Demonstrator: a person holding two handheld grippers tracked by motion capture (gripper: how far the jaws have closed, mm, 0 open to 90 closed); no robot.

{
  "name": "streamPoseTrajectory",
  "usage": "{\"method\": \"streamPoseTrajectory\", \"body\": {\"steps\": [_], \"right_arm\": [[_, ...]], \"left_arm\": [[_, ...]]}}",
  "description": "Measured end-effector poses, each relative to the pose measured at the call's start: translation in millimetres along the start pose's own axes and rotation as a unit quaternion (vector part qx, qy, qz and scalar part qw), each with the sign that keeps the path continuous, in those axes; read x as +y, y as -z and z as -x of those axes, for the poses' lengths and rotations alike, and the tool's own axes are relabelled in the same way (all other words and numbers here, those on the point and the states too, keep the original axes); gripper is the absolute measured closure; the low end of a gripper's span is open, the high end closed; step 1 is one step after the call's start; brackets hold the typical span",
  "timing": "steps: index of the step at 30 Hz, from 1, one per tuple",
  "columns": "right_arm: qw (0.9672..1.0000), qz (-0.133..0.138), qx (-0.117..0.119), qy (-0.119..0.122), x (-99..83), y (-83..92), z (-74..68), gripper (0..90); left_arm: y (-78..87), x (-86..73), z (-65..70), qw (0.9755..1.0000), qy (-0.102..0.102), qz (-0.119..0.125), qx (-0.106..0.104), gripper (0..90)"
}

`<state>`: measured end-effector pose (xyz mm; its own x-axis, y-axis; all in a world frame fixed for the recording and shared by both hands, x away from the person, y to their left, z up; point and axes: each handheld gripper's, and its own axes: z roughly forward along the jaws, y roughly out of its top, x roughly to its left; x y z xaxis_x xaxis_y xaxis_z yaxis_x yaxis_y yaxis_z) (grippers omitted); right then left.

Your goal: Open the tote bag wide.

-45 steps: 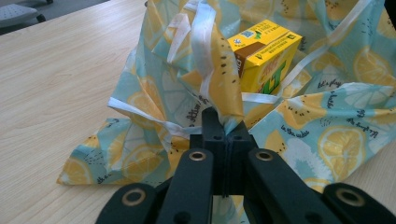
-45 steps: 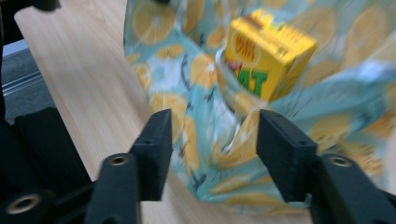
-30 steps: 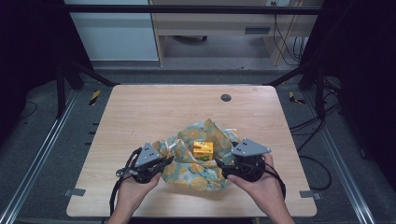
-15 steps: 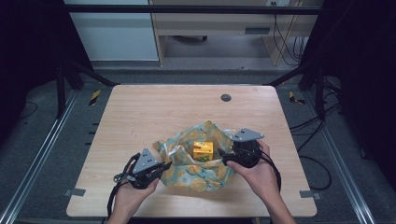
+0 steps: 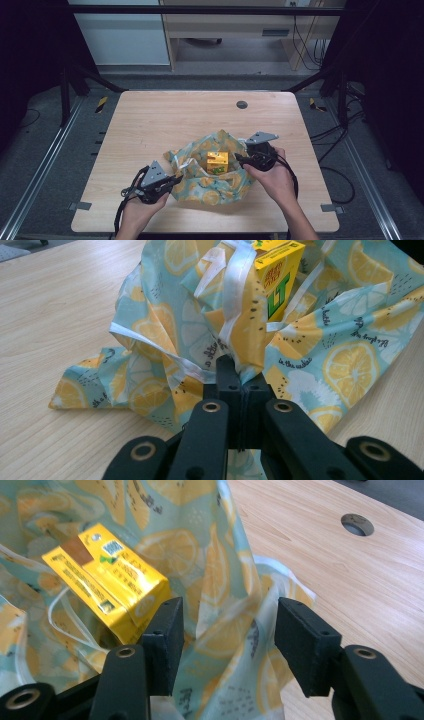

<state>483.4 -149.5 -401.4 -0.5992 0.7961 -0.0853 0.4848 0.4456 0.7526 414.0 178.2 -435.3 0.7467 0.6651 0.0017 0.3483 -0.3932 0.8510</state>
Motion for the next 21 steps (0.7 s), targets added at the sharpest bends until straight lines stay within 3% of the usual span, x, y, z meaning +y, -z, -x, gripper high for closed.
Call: {"method": "streamPoseTrajectory", "body": {"steps": [2, 7, 9, 12, 17, 21], "right_arm": [[1.0000, 0.008, -0.002, 0.003, 3.9, 0.0, -0.4, 54.8], [0.9999, 0.006, -0.001, 0.009, 5.4, -1.2, 4.9, 83.5], [1.0000, 0.006, -0.005, 0.005, 3.4, -0.7, 11.1, 89.0], [1.0000, -0.002, -0.008, 0.003, -1.3, -3.4, 18.6, 90.0], [0.9996, -0.024, -0.012, -0.003, -13.5, -15.9, 34.4, 90.0], [0.9991, -0.039, -0.011, -0.014, -22.6, -28.2, 45.1, 90.0]], "left_arm": [[0.1, 0.9, 0.1, 1.0000, -0.002, 0.001, 0.000, 89.9], [-0.6, 0.1, -3.0, 1.0000, -0.001, -0.002, 0.005, 89.9], [-1.8, -1.0, -5.8, 1.0000, 0.002, -0.006, 0.007, 89.9], [-5.1, -0.9, -7.8, 0.9999, 0.000, -0.013, 0.009, 89.9], [-19.0, -0.2, -15.4, 0.9987, -0.006, -0.045, 0.022, 89.9], [-32.4, -3.4, -22.2, 0.9974, 0.001, -0.069, 0.023, 89.8]]}}
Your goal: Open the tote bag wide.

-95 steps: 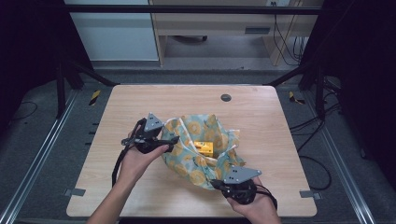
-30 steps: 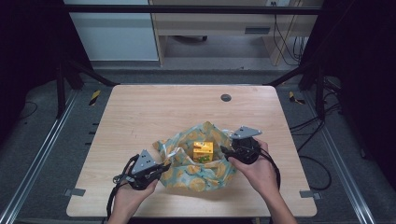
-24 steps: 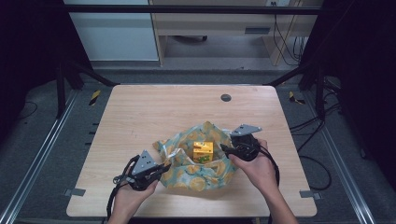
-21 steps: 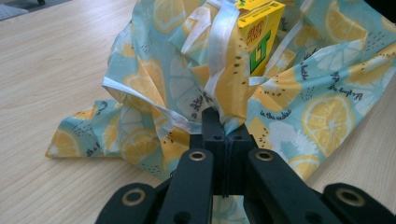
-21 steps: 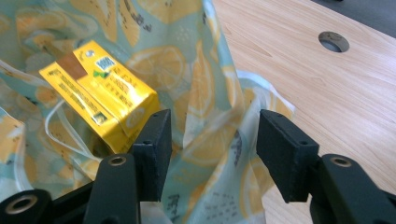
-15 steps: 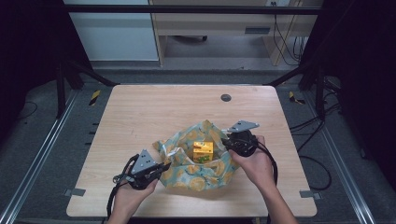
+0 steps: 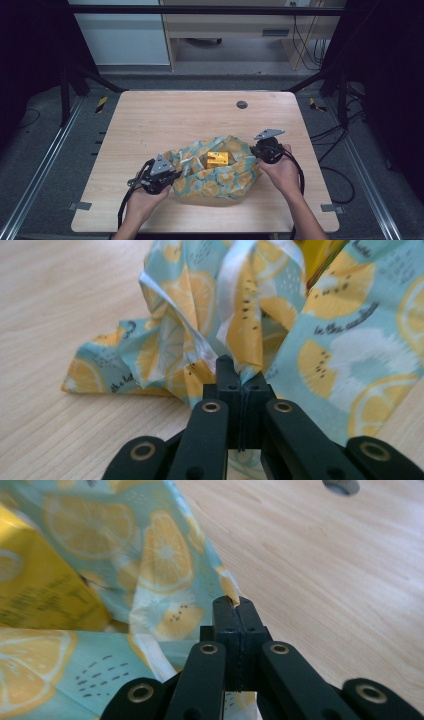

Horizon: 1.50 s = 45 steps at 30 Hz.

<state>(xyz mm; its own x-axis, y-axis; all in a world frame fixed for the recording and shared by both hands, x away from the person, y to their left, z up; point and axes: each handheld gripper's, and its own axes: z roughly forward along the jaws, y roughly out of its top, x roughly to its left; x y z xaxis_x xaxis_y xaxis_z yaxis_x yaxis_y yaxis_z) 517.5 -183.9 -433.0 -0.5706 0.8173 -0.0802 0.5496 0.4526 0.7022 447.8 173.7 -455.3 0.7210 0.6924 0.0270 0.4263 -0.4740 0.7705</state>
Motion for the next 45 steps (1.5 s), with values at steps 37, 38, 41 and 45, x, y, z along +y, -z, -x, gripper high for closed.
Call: {"method": "streamPoseTrajectory", "body": {"steps": [37, 38, 41, 45], "right_arm": [[0.9989, -0.037, -0.012, -0.026, -42.0, -37.1, 26.0, 90.0], [0.9988, -0.038, -0.013, -0.026, -41.9, -38.0, 26.2, 90.0], [0.9988, -0.037, -0.012, -0.030, -41.5, -40.2, 27.1, 90.0], [0.9987, -0.037, -0.014, -0.033, -40.2, -42.3, 27.3, 90.0]], "left_arm": [[-7.7, -35.4, 2.1, 0.9995, 0.020, -0.024, -0.001, 90.0], [-7.3, -35.4, 2.6, 0.9995, 0.020, -0.024, -0.001, 90.0], [-6.7, -36.4, 3.1, 0.9995, 0.020, -0.024, -0.002, 90.0], [-6.3, -38.5, 6.8, 0.9995, 0.021, -0.025, -0.005, 90.0]]}}
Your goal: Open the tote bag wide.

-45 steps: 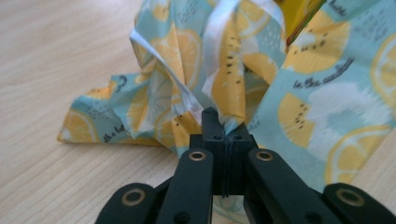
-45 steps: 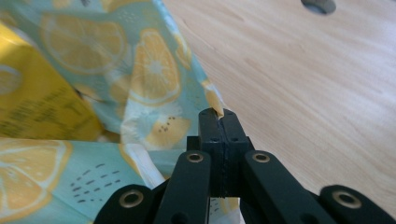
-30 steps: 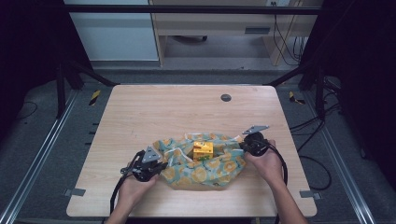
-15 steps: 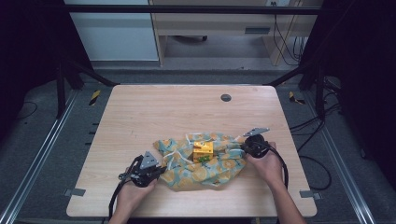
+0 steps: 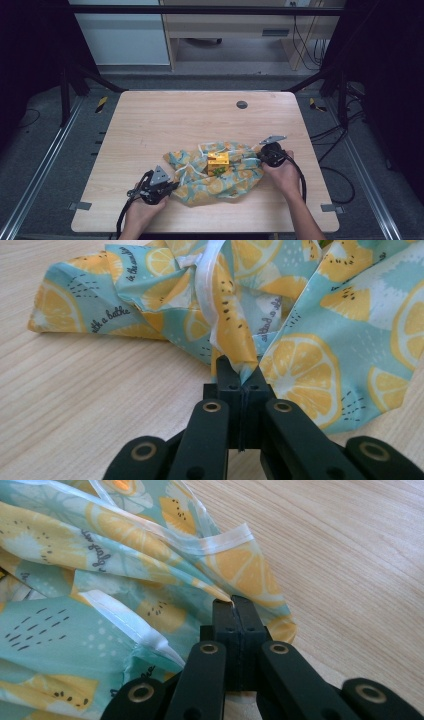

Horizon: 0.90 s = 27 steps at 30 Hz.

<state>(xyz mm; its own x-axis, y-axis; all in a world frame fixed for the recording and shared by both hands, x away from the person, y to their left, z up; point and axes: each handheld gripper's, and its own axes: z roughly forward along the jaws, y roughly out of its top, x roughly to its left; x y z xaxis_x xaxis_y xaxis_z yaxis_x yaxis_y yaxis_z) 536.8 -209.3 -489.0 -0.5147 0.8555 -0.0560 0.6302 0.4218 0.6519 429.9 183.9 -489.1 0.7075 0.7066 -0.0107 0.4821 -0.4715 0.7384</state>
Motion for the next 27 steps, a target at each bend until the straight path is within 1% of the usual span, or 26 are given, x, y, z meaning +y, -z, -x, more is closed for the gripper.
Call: {"method": "streamPoseTrajectory", "body": {"steps": [2, 3, 8, 14, 15, 17, 24, 25, 27], "right_arm": [[1.0000, 0.001, -0.001, 0.000, 0.4, -1.8, 0.7, 90.0], [1.0000, 0.002, -0.001, -0.005, 0.8, -3.0, 0.7, 90.0], [0.9999, 0.003, -0.001, -0.009, 2.4, -5.9, 0.6, 90.0], [1.0000, -0.005, -0.006, -0.002, 7.0, -8.0, -0.9, 90.0], [1.0000, -0.006, -0.006, -0.005, 7.7, -8.3, -1.5, 90.0], [0.9999, -0.007, -0.008, 0.000, 8.1, -8.6, -1.4, 90.0], [0.9999, -0.011, -0.010, 0.002, 8.3, -7.7, -3.0, 90.0], [0.9998, -0.012, -0.013, 0.007, 8.3, -7.9, -3.3, 90.0], [0.9998, -0.011, -0.013, 0.010, 8.1, -7.9, -4.3, 90.0]], "left_arm": [[0.7, -1.4, 2.0, 1.0000, -0.002, 0.000, 0.000, 90.0], [1.1, -1.8, 2.7, 1.0000, -0.002, 0.001, 0.000, 90.0], [3.4, -2.0, 3.7, 1.0000, -0.002, 0.002, 0.001, 90.0], [3.4, -4.4, 2.3, 1.0000, 0.002, 0.003, 0.001, 90.0], [3.8, -4.5, 2.4, 1.0000, 0.002, 0.003, 0.000, 90.0], [4.4, -4.3, 3.2, 1.0000, -0.001, 0.003, 0.001, 90.0], [4.8, -6.0, 3.5, 1.0000, -0.003, 0.004, 0.005, 90.0], [5.3, -6.0, 3.6, 1.0000, -0.004, 0.003, 0.006, 90.0], [5.9, -5.8, 3.6, 1.0000, -0.005, 0.002, 0.006, 90.0]]}}
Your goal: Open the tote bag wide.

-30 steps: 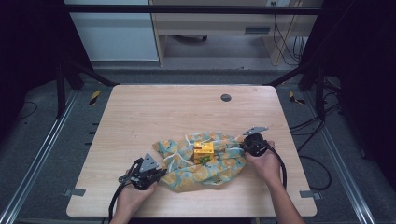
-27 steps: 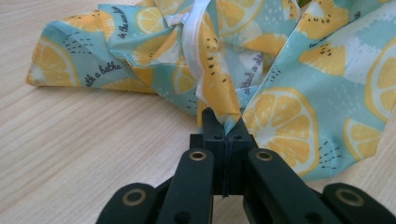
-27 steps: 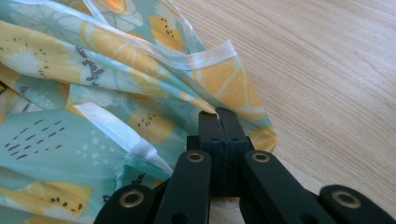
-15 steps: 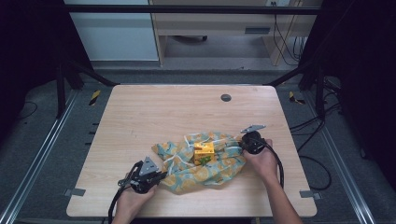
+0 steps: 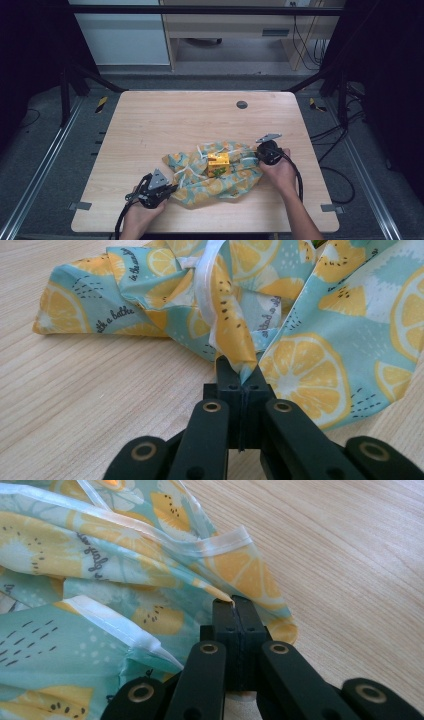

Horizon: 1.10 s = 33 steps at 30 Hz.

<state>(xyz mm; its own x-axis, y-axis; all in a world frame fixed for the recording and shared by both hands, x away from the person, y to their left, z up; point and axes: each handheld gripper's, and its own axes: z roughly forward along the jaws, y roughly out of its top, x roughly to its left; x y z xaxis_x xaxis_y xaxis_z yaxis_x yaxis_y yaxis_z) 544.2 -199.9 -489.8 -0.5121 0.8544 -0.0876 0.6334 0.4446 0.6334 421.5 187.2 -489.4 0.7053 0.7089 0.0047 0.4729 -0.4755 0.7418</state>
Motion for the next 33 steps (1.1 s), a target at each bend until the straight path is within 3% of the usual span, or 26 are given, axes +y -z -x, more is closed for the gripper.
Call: {"method": "streamPoseTrajectory", "body": {"steps": [12, 13, 15, 18, 22, 27, 31, 33], "right_arm": [[1.0000, -0.002, -0.003, -0.002, 2.1, -0.6, -1.3, 90.0], [1.0000, 0.000, -0.003, -0.001, 2.6, 0.5, -1.9, 90.0], [0.9999, 0.013, -0.005, -0.001, 3.3, 4.7, -2.0, 84.9], [0.9986, 0.051, -0.001, -0.013, 6.1, 19.0, -0.4, 69.6], [0.9957, 0.090, -0.009, -0.017, 11.5, 40.0, -1.7, 48.1], [0.9924, 0.122, -0.005, -0.013, 17.1, 66.2, -10.4, 34.8], [0.9905, 0.135, 0.023, 0.006, 15.6, 83.6, -28.7, 29.8], [0.9894, 0.140, 0.038, 0.001, 11.3, 88.9, -39.1, 28.6]], "left_arm": [[1.4, -1.3, 3.0, 1.0000, 0.002, 0.005, 0.000, 89.7], [2.1, -1.0, 3.3, 0.9999, 0.003, 0.009, 0.003, 86.2], [5.1, 0.1, 3.5, 0.9996, 0.006, 0.022, 0.018, 72.4], [10.6, 4.8, 4.0, 0.9987, 0.012, 0.042, 0.027, 52.5], [16.4, 12.5, 7.9, 0.9982, 0.006, 0.053, 0.028, 36.1], [26.4, 24.8, 8.6, 0.9972, -0.006, 0.067, 0.033, 26.2], [32.6, 46.4, 1.5, 0.9968, -0.024, 0.066, 0.037, 25.9], [31.1, 62.5, -1.2, 0.9967, -0.038, 0.062, 0.035, 25.8]]}}
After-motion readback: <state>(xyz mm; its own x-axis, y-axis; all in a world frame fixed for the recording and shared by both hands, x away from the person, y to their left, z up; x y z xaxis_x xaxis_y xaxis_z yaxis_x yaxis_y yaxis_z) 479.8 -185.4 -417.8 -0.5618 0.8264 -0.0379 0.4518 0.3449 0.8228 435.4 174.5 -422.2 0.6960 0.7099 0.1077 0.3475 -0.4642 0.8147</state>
